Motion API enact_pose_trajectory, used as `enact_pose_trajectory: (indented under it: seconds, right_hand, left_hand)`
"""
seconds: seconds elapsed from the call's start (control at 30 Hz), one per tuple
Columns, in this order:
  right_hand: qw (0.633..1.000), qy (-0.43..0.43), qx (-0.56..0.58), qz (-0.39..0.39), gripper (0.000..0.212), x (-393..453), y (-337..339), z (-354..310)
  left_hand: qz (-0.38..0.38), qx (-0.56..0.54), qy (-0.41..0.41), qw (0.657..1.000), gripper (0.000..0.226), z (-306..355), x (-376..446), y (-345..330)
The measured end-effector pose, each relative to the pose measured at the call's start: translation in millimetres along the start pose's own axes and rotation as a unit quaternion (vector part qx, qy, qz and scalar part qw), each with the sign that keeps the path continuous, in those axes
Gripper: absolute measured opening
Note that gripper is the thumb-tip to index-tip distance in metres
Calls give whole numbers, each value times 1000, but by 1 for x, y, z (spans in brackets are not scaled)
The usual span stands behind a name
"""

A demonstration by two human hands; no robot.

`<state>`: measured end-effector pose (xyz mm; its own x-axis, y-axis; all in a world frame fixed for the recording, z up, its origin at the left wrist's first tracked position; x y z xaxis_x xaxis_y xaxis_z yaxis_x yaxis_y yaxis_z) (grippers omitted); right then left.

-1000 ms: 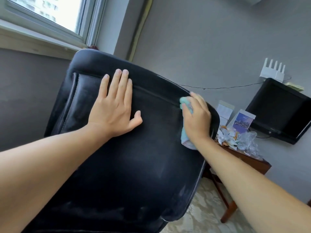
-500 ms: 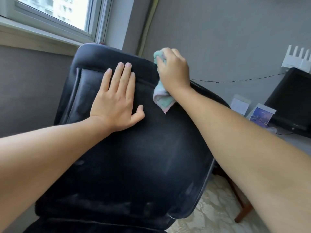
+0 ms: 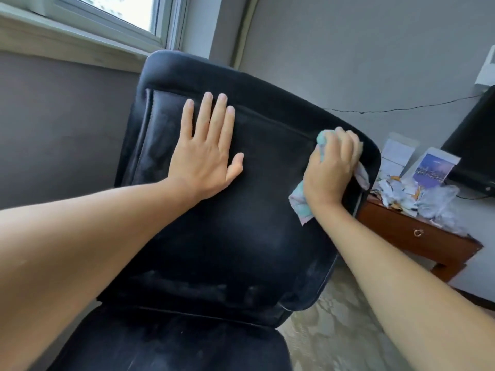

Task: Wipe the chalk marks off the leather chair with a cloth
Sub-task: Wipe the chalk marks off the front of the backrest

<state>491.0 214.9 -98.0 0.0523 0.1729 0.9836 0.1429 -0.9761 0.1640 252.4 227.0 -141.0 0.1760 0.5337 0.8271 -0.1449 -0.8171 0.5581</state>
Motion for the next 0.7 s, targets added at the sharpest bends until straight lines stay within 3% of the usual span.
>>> enact_pose_trajectory:
  seconds: [0.13, 0.27, 0.33, 0.4, 0.5, 0.6, 0.7]
  right_hand:
    - [998, 27, 4, -49, 43, -49, -11, -40]
    - [976, 157, -20, -148, 52, -102, 15, -15]
    - [959, 182, -34, -214, 64, -161, 37, 14]
    - [944, 133, -27, -300, 77, -229, 60, 38]
    - [909, 43, 25, -414, 75, -321, 87, 46]
    - [828, -74, 53, -553, 70, -404, 111, 37]
    - [813, -164, 58, -556, 64, -457, 144, 28]
  left_hand:
    - [-56, 5, -50, 997, 84, 9, -69, -16]
    - [-132, 55, -84, 986, 83, -3, -146, -28]
    - [-176, 70, -70, 979, 82, -7, -176, -28]
    - [-225, 85, -48, 970, 85, -5, -204, -27]
    - [-317, 42, -16, 947, 86, 10, -265, -25]
    - [-403, -46, -2, 914, 85, 33, -343, -26]
    - [-522, -100, 22, 847, 94, 65, -413, -26]
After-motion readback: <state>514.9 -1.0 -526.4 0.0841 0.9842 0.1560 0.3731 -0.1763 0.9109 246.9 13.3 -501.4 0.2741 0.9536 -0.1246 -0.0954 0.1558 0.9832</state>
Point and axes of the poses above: each hand's wrist, its own x-axis towards the middle knuckle, its own y-axis out of the back of the hand, z = x × y, the point moved 8 cm from there along x, towards the middle knuckle, and after that the axes turned 7 degrees about -x, right-handed, at the moved point
